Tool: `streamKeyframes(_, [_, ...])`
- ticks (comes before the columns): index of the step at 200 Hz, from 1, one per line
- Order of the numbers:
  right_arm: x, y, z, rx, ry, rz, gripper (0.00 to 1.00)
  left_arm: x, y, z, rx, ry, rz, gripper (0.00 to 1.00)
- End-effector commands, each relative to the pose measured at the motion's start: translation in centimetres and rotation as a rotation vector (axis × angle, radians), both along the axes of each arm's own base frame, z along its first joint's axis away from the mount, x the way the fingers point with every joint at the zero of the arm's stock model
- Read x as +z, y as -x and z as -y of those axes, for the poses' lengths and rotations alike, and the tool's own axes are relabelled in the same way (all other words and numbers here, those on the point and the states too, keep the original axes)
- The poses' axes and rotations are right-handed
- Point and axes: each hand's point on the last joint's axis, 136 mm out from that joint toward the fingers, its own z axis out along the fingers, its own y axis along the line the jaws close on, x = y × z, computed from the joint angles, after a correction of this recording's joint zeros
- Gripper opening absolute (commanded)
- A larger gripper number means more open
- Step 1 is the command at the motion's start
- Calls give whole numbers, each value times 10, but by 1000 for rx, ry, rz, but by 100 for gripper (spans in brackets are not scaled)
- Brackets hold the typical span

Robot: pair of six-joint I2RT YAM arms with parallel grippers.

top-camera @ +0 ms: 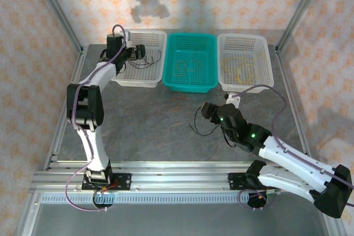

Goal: Untangle the cables

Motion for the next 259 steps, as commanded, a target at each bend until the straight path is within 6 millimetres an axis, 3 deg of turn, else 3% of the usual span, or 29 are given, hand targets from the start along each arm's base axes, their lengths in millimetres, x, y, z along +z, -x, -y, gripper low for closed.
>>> streamKeyframes(1, [-3,-4,18,-91,44,-37,78,69,27,21,-15,-37,168,99])
streamKeyframes(38, [-29,-10,21,-87,76,-154,73,103,85,58,-48,42,269,99])
streamKeyframes(73, [-54,-14,6,-24,127,-245,62,98,141,94,-73,113,275,99])
streamKeyframes(98, [-71,-17,-8,7,108,-284,51,70,177,116,-52,167,215,99])
streamKeyframes(147, [-105,-18,-44,51,153,-349,53,12,234,135,77,296,57,99])
streamKeyframes(170, [-114,-23,-50,35,185,-368,53,-11,253,141,106,333,-4,99])
streamKeyframes(220, [-127,-35,-62,28,214,-381,53,-36,295,149,99,468,-2,99])
streamKeyframes(259, [-141,-41,-68,33,260,-404,49,-47,307,155,57,490,2,99])
